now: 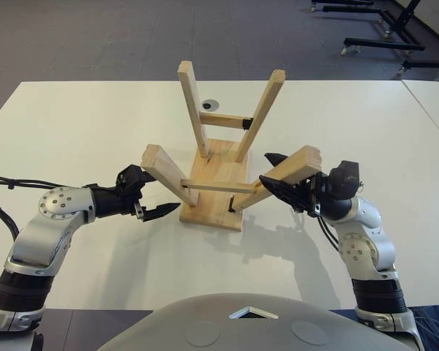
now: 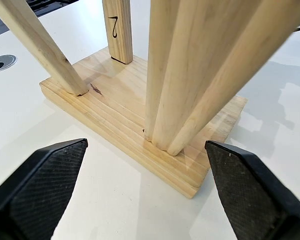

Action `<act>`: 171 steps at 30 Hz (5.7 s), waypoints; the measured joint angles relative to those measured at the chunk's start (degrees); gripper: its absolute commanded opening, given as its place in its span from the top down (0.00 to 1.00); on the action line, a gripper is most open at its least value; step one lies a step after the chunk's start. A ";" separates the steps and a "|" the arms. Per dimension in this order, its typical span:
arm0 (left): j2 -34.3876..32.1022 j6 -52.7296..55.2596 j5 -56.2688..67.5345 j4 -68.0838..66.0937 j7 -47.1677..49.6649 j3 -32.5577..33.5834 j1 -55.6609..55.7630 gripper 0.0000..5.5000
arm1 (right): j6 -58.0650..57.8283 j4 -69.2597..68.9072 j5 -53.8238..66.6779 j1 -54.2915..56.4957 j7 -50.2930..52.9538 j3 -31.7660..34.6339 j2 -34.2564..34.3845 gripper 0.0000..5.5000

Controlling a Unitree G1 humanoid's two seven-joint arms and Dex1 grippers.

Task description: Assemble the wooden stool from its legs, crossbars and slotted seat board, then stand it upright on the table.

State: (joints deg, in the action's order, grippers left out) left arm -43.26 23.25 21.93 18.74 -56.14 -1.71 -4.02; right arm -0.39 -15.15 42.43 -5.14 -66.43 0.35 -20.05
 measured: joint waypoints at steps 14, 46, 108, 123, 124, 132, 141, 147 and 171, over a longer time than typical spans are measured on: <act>0.01 -0.10 -0.01 0.00 0.08 -0.16 0.00 0.21 | 2.34 -0.14 -1.48 0.88 -2.73 -2.17 -4.29 0.63; 0.83 -1.08 -0.54 -0.03 0.69 -0.89 0.05 0.21 | 2.96 2.18 -4.17 2.82 -0.95 -5.61 -3.73 0.63; 4.55 1.16 15.30 11.82 3.35 9.16 -0.15 0.21 | -2.41 5.49 -7.75 10.32 -2.20 -7.57 -4.47 0.17; 8.66 5.84 8.25 12.44 16.64 0.59 2.28 0.21 | -4.82 0.70 -8.19 10.06 2.53 -8.24 -3.18 0.17; 8.61 5.43 8.62 12.42 15.90 1.11 1.72 0.21 | -5.27 0.53 -8.18 10.09 2.78 -8.24 -3.15 0.17; 6.03 3.35 15.29 12.40 8.52 9.94 -2.00 0.21 | -5.84 0.17 -8.19 10.31 3.77 -7.89 -3.05 0.17; 5.58 3.74 23.67 12.61 6.66 16.63 0.16 0.21 | -5.77 0.56 -8.18 10.97 3.44 -7.60 -3.09 0.17; 1.65 4.39 31.77 10.17 7.92 23.61 13.21 0.21 | -5.31 1.39 -8.25 11.17 2.90 -7.52 -2.87 0.17; -2.29 10.11 -7.95 17.94 9.83 -13.92 43.00 0.21 | -3.07 2.21 -10.29 9.14 5.30 -8.76 0.05 0.17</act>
State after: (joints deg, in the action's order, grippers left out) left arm -45.55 33.36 13.99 36.67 -46.31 -15.63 38.99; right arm -3.46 -12.94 32.14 3.99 -61.13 -8.41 -20.00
